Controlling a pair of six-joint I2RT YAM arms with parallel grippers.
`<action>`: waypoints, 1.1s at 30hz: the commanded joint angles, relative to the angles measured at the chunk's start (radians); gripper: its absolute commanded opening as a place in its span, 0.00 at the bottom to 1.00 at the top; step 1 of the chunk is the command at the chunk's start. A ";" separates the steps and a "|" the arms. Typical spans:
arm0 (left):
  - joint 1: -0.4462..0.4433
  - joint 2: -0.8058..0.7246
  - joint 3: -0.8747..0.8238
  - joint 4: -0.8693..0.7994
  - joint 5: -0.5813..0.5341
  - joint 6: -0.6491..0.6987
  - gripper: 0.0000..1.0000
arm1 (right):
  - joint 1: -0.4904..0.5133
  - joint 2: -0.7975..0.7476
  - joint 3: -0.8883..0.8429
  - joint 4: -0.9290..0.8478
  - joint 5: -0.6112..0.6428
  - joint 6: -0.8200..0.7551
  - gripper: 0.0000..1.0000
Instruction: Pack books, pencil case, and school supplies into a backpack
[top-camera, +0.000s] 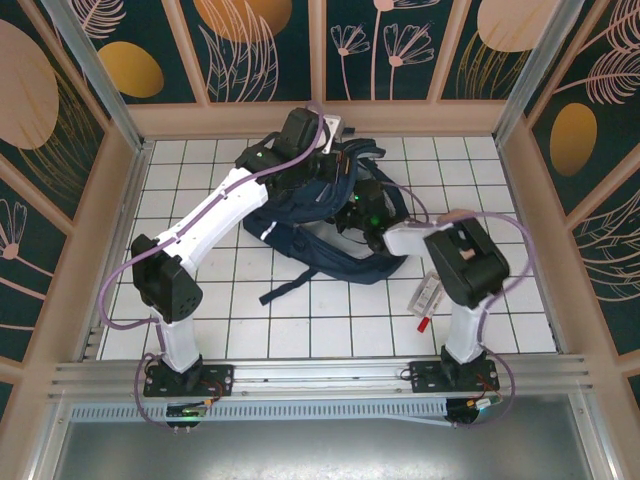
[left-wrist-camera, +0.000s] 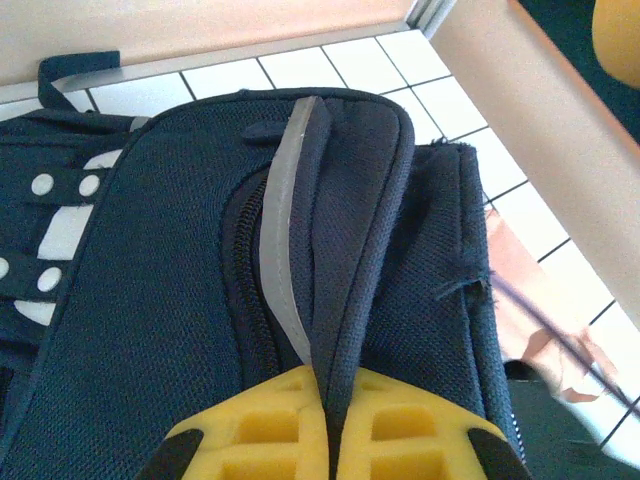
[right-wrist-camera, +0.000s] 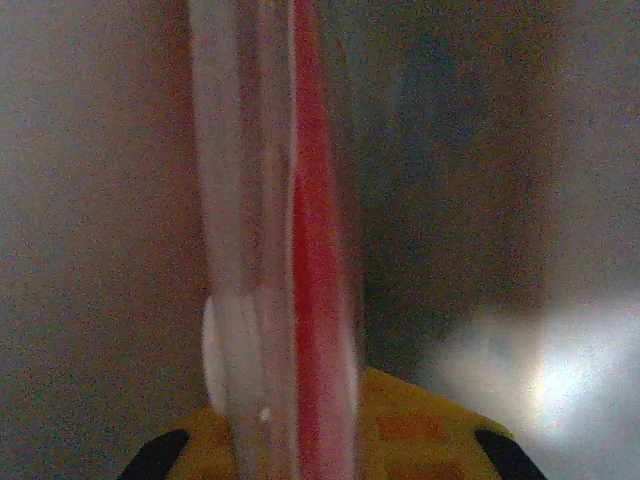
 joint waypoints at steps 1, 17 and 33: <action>-0.004 -0.075 0.011 0.188 0.069 -0.056 0.00 | 0.036 0.110 0.119 0.081 0.129 0.021 0.03; -0.001 -0.198 -0.055 0.171 -0.148 -0.014 0.00 | -0.021 -0.011 0.046 -0.235 0.020 -0.168 0.49; -0.001 -0.236 -0.174 0.239 -0.041 -0.074 0.00 | 0.044 0.239 0.201 0.141 0.063 0.053 0.00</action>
